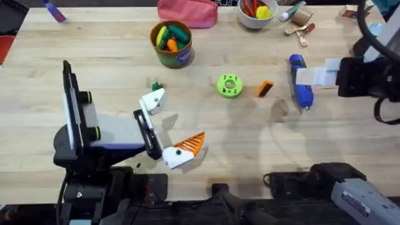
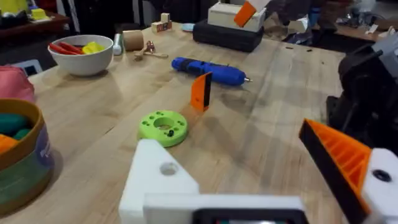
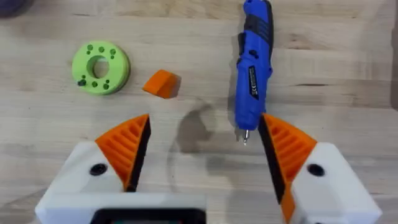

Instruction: Pick up the gripper from the table and insert it into the empty holder that is missing its gripper. Then pick up a screw, insert it into the mounting hole, and use the screwdriver to tighten it. Finally, clean up the table by picking up the vegetable and placing it into the bucket.

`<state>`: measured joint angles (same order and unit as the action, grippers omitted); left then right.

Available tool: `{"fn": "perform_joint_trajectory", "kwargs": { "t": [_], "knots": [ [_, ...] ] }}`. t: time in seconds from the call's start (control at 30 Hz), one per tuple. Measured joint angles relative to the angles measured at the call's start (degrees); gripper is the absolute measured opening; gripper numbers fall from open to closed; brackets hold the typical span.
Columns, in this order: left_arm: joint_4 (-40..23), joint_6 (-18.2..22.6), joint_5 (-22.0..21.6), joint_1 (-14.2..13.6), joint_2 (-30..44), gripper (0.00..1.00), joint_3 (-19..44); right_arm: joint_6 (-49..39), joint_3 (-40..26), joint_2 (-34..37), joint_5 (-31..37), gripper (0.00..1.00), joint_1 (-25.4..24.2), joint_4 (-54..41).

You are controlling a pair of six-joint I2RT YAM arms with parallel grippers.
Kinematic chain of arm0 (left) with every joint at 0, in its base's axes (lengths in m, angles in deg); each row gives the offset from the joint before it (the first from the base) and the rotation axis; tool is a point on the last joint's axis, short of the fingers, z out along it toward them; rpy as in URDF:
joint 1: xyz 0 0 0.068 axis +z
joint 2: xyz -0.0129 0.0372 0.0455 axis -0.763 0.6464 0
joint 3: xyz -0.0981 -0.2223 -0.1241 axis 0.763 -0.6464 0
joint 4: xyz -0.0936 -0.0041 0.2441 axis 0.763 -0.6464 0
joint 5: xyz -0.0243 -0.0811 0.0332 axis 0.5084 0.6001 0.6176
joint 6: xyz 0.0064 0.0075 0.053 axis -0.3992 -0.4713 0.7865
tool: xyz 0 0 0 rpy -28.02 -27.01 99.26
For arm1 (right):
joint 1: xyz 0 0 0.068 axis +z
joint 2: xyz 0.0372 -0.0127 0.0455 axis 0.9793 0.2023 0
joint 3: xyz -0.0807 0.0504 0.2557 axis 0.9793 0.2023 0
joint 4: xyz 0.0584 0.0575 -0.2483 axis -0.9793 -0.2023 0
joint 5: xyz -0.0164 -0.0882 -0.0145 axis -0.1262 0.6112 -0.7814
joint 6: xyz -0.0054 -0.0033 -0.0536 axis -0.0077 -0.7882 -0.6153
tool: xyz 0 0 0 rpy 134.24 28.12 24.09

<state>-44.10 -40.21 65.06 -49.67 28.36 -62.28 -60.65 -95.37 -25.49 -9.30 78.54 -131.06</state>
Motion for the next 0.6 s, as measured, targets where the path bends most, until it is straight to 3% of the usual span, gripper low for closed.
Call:
{"fn": "perform_joint_trajectory", "kwargs": {
  "t": [0.17,0.6],
  "knots": [
    [0.0,1.1,0.3,0.0,0.0,0.986,0.0,0.0,0.0,0.0,0.0,0.994,0.0,0.0],
    [0.2,-0.8,-0.6,0.0,0.0,0.986,0.0,0.0,0.0,0.0,0.0,0.993,0.0,0.0]
  ]
}}
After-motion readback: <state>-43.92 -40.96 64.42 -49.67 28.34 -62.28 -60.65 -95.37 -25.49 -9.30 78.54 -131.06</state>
